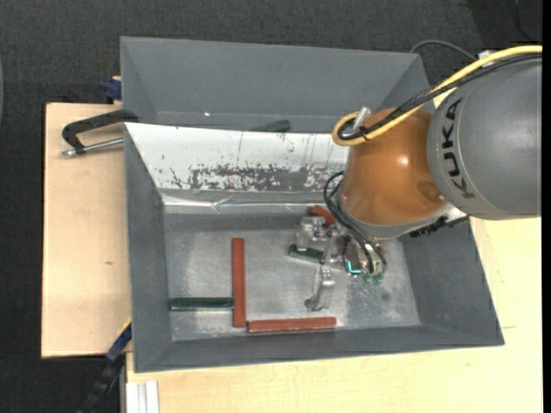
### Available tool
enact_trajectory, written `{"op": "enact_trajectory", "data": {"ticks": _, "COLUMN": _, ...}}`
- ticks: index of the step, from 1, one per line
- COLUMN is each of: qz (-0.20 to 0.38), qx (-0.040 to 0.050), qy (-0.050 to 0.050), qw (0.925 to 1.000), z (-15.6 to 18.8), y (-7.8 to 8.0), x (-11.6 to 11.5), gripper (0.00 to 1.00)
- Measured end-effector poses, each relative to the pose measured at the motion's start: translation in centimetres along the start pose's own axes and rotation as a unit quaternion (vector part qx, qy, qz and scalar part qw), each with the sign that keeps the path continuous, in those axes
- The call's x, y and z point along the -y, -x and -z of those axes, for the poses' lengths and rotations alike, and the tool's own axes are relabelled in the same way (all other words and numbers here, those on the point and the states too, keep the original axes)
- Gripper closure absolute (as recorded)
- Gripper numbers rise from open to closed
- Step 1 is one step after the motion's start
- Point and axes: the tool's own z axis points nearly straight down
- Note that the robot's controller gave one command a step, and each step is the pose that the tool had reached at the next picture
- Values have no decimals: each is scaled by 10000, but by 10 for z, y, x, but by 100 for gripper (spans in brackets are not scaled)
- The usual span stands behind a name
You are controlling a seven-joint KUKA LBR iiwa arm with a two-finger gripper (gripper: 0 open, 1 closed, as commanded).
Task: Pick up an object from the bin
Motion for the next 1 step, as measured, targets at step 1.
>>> {"op": "enact_trajectory", "data": {"ticks": 1, "qz": -6, "qx": 43, "qy": 3, "qw": 10000, "z": 4, "y": 2, "x": 0, "gripper": 0}}
